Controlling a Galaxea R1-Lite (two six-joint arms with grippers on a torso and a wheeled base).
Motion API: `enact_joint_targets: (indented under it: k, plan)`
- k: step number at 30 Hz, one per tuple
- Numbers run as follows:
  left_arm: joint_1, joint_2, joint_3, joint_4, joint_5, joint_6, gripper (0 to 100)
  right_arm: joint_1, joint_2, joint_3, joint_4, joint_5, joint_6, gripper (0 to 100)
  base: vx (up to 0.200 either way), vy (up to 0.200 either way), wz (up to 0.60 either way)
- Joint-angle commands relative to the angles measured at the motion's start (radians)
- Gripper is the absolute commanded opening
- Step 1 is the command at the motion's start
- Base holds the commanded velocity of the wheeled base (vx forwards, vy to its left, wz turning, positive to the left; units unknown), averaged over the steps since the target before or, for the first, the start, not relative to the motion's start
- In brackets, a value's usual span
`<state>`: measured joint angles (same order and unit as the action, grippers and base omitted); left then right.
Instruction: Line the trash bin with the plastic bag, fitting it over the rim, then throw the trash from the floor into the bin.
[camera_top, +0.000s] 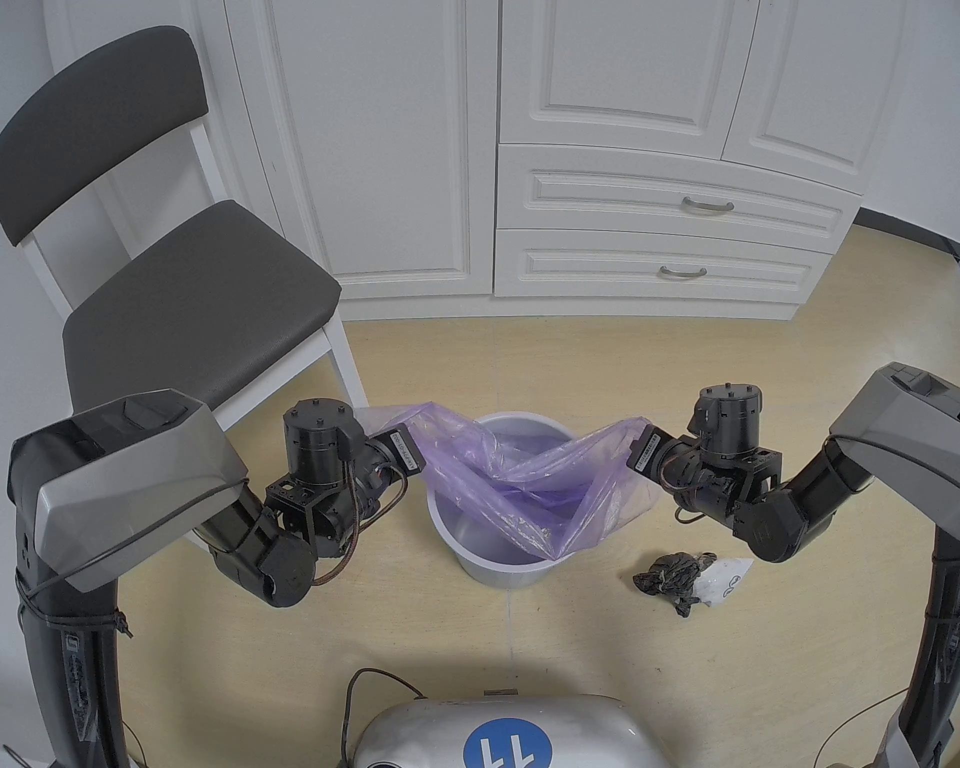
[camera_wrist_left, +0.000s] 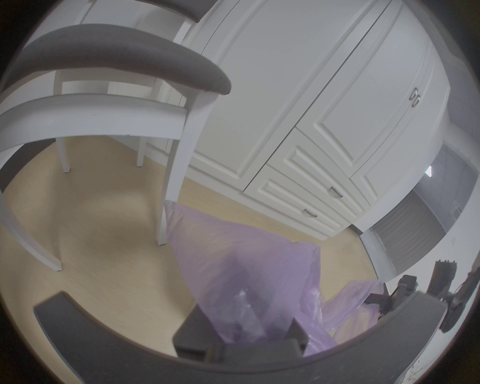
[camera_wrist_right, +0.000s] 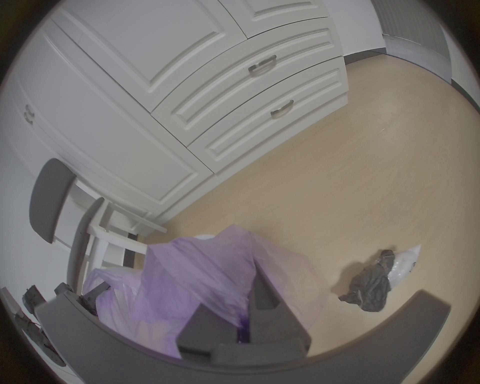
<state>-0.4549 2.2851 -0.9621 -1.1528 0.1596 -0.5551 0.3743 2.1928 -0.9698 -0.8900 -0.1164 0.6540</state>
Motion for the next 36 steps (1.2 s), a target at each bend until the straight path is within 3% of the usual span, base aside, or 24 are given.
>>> enact_joint_targets:
  k: [1, 9, 18, 27, 36]
  plan:
    - [0.001, -0.004, 0.003, 0.044, 0.0, 0.007, 0, -0.009, -0.038, -0.026, 0.056, -0.006, -0.017, 0, 0.0, 0.0, 0.0]
    - [0.015, -0.016, -0.029, 0.341, -0.011, 0.053, 0, -0.046, -0.111, -0.109, 0.329, -0.019, -0.024, 0, 0.0, 0.0, 0.0]
    - [0.032, -0.085, 0.016, 0.416, -0.015, 0.121, 0, -0.011, -0.171, -0.148, 0.628, -0.039, -0.057, 0, 0.0, 0.0, 0.0]
    - [0.048, -0.159, 0.114, 0.467, -0.083, 0.259, 0, 0.003, -0.211, -0.075, 0.68, -0.071, -0.191, 0, 0.0, 0.0, 0.0]
    - [0.053, -0.228, 0.114, 0.601, -0.109, 0.27, 0, 0.003, -0.255, 0.02, 0.68, -0.071, -0.315, 0, 0.0, 0.0, 0.0]
